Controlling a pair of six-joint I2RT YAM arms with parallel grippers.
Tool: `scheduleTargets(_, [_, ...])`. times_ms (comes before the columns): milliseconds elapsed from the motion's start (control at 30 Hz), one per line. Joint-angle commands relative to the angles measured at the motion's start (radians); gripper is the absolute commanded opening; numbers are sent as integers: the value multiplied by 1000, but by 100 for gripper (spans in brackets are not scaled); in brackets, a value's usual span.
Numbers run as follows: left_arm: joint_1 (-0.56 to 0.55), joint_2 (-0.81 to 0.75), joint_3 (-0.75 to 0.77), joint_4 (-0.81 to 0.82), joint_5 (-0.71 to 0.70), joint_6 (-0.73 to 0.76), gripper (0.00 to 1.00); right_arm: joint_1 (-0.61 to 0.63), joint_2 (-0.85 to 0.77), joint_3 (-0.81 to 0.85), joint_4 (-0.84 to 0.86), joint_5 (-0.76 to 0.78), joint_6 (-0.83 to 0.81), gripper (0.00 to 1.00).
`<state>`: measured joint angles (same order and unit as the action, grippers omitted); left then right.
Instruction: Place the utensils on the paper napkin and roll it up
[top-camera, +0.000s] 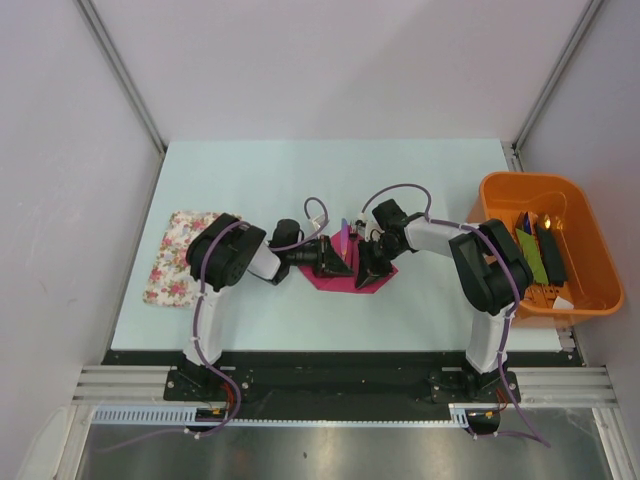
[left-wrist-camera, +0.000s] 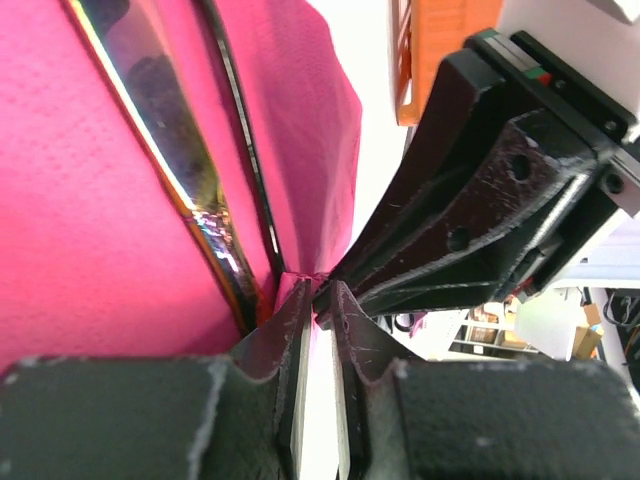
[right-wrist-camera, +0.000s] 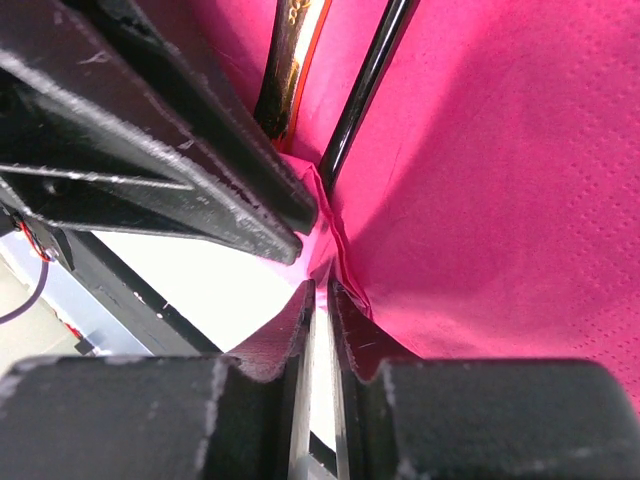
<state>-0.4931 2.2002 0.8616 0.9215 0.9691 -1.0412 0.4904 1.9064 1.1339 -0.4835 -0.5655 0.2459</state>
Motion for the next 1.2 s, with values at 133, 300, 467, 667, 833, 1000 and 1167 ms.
scheduleTargets(133, [1,27,36,19,-6,-8,17,-64,-47,47,-13,20,-2,31])
scheduleTargets(300, [1,32,33,11,-7,-3,16,-157,-86,70,-59,-42,4,48])
scheduleTargets(467, [2,29,33,0,-4,4,16,-225,-99,61,-110,18,-30,62])
scheduleTargets(667, [2,29,33,-12,-6,13,16,-253,-101,40,-144,128,-68,70])
scheduleTargets(833, [2,29,34,-7,-6,12,16,-236,-47,29,-144,104,-73,70])
scheduleTargets(1000, [4,24,28,-7,-6,15,16,-231,25,36,-96,-116,-28,67])
scheduleTargets(1167, [5,23,30,-10,-6,18,15,-227,48,44,-9,-261,16,63])
